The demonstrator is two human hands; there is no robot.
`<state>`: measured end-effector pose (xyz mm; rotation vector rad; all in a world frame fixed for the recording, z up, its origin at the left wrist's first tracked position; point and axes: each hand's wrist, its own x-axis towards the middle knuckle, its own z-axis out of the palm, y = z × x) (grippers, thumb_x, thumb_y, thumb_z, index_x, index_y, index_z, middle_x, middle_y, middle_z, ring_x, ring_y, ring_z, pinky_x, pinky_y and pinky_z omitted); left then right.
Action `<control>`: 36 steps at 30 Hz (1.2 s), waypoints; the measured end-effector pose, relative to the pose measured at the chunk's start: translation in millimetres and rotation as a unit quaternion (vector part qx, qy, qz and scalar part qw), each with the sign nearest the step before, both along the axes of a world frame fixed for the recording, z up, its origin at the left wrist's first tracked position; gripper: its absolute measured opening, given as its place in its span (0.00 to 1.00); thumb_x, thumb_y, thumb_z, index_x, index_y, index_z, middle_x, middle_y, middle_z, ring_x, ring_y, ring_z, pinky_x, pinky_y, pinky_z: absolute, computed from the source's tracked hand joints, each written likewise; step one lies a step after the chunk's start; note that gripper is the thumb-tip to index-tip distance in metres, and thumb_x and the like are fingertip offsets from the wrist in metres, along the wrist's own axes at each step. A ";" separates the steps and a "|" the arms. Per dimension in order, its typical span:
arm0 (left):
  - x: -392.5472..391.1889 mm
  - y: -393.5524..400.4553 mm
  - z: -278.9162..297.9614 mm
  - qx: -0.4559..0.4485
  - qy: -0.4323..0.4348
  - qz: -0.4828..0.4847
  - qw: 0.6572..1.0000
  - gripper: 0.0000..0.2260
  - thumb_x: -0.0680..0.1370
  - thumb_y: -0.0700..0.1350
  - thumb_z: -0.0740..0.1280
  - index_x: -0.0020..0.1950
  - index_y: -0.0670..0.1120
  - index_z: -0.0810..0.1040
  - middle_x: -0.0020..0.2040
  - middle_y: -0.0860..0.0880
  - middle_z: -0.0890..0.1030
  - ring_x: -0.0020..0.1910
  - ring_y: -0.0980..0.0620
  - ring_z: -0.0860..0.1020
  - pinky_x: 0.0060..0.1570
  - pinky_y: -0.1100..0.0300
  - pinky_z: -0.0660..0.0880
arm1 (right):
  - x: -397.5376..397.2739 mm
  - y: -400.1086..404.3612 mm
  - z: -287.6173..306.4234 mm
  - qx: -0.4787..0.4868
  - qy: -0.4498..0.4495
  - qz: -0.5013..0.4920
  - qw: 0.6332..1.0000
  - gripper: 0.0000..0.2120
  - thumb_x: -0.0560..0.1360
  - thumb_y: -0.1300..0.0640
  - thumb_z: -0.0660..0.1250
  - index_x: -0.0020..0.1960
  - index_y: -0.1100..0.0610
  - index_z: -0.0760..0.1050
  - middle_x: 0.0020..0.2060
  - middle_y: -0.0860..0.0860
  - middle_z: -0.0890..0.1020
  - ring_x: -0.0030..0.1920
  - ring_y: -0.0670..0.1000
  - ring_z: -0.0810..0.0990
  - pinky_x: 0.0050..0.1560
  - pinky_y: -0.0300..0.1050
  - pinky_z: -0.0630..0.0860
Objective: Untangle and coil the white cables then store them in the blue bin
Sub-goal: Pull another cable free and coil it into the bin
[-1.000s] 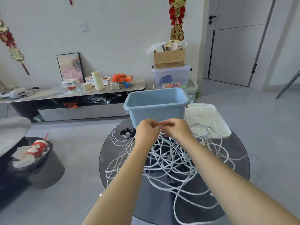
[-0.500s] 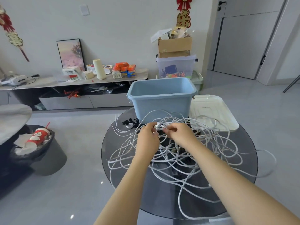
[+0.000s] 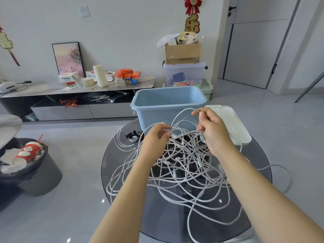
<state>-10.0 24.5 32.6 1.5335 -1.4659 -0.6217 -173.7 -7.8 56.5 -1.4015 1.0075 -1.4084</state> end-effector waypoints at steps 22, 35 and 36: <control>-11.2 -4.9 32.6 -0.144 0.162 0.102 0.971 0.08 0.80 0.44 0.63 0.43 0.55 0.74 0.34 0.53 0.78 0.40 0.49 0.80 0.52 0.49 0.77 | -11.7 -6.6 -6.7 0.049 0.102 -0.002 0.994 0.14 0.82 0.54 0.53 0.57 0.50 0.78 0.36 0.48 0.75 0.35 0.46 0.74 0.41 0.40 0.72; -19.4 -12.3 36.4 -0.042 0.191 0.065 0.978 0.17 0.81 0.48 0.61 0.70 0.51 0.68 0.60 0.51 0.74 0.57 0.53 0.75 0.57 0.59 0.71 | 12.3 -36.2 59.4 0.064 -0.051 -0.022 0.996 0.15 0.82 0.55 0.56 0.41 0.50 0.78 0.30 0.47 0.63 0.29 0.46 0.61 0.33 0.38 0.64; -21.7 -11.3 36.9 -0.037 0.183 0.077 0.979 0.21 0.81 0.49 0.61 0.73 0.51 0.63 0.64 0.51 0.71 0.60 0.53 0.73 0.59 0.58 0.70 | 13.1 -38.3 59.1 0.093 -0.091 -0.029 0.991 0.16 0.82 0.55 0.56 0.41 0.50 0.78 0.30 0.47 0.62 0.28 0.45 0.60 0.32 0.38 0.63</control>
